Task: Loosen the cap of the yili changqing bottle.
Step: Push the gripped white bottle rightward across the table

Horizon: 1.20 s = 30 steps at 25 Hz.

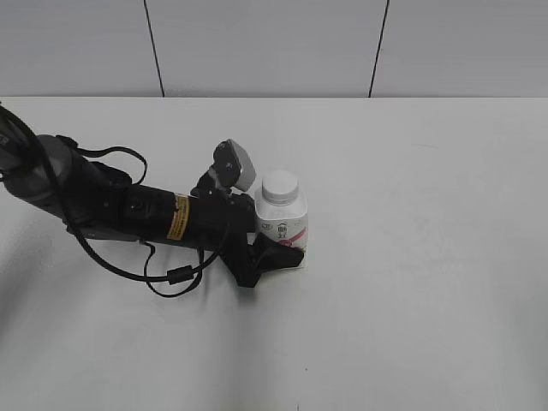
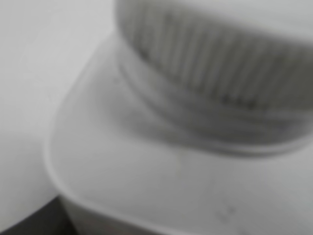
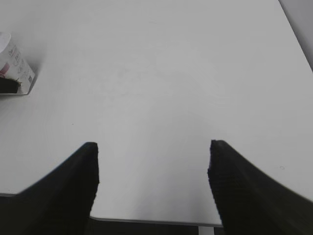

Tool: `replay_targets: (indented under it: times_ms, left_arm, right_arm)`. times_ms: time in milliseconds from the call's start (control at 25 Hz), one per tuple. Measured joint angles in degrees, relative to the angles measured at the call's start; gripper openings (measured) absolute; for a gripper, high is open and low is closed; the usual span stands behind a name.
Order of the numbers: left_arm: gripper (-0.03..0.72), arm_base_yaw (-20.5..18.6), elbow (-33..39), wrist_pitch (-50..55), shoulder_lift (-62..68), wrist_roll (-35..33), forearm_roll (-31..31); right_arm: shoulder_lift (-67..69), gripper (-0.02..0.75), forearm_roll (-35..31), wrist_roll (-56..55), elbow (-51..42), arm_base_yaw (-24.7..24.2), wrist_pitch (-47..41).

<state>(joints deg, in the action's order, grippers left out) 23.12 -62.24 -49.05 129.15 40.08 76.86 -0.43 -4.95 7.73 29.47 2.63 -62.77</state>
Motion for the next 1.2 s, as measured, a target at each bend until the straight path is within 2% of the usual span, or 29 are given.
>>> replay_targets:
  times_ms: [520, 1200]
  left_arm:
    - [0.433, -0.05, -0.41, -2.67, 1.82, -0.06, -1.69]
    - [0.432, -0.05, -0.41, -3.51, 1.87, -0.06, -0.59]
  right_arm:
    - [0.0, 0.552, 0.0, 0.0, 0.0, 0.0, 0.0]
    - [0.0, 0.552, 0.0, 0.0, 0.0, 0.0, 0.0]
